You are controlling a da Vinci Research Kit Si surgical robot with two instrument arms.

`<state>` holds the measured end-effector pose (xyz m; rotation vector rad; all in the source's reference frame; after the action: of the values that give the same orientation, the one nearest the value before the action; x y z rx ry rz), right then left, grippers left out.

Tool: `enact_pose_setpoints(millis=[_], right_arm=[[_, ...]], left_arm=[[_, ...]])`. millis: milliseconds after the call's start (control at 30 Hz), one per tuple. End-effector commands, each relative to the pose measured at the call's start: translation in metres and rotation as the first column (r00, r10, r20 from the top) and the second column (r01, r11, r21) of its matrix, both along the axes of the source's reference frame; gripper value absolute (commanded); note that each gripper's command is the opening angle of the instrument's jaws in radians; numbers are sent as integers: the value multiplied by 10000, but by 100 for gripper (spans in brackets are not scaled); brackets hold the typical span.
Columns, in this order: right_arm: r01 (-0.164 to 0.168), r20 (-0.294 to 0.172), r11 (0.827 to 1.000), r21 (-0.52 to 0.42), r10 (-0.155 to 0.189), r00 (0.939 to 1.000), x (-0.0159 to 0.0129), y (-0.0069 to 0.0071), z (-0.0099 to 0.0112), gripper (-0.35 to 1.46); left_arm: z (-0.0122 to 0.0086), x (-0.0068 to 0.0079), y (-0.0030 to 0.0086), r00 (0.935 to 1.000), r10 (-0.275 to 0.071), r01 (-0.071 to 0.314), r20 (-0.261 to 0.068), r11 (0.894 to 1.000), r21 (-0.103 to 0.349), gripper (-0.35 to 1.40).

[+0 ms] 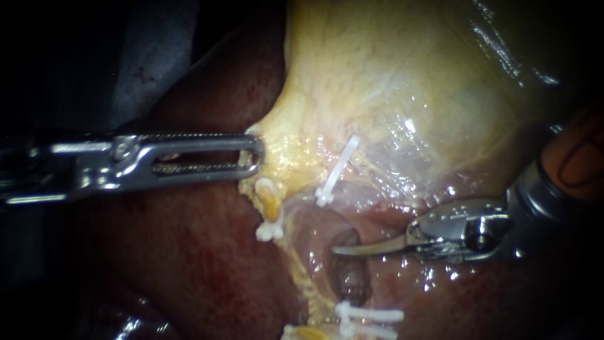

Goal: Go back from the cut right tube

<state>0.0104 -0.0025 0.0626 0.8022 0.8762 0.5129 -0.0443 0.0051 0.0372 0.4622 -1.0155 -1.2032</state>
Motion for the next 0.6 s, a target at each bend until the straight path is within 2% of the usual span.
enact_pose_setpoints(millis=[33, 333, 433, 600], right_arm=[[9, -6, 10000, 3, -9, 10000, 0, 0, -1, -35], [-46, -113, 10000, 28, 46, 9999, 1, 3, -1, -35], [-110, -211, 9999, 39, 111, 9997, 1, 3, -1, -8], [-112, -210, 9999, 39, 113, 9997, 1, 3, -1, 14]], left_arm=[[0, 0, 0, 10000, -1, 1, -1, 10000, -1, -35], [0, 0, 0, 10000, -1, 1, -1, 10000, -1, -35], [0, 0, 0, 10000, -1, 1, -1, 10000, -1, -35], [0, 0, 0, 10000, -1, 1, -1, 10000, -1, -35]])
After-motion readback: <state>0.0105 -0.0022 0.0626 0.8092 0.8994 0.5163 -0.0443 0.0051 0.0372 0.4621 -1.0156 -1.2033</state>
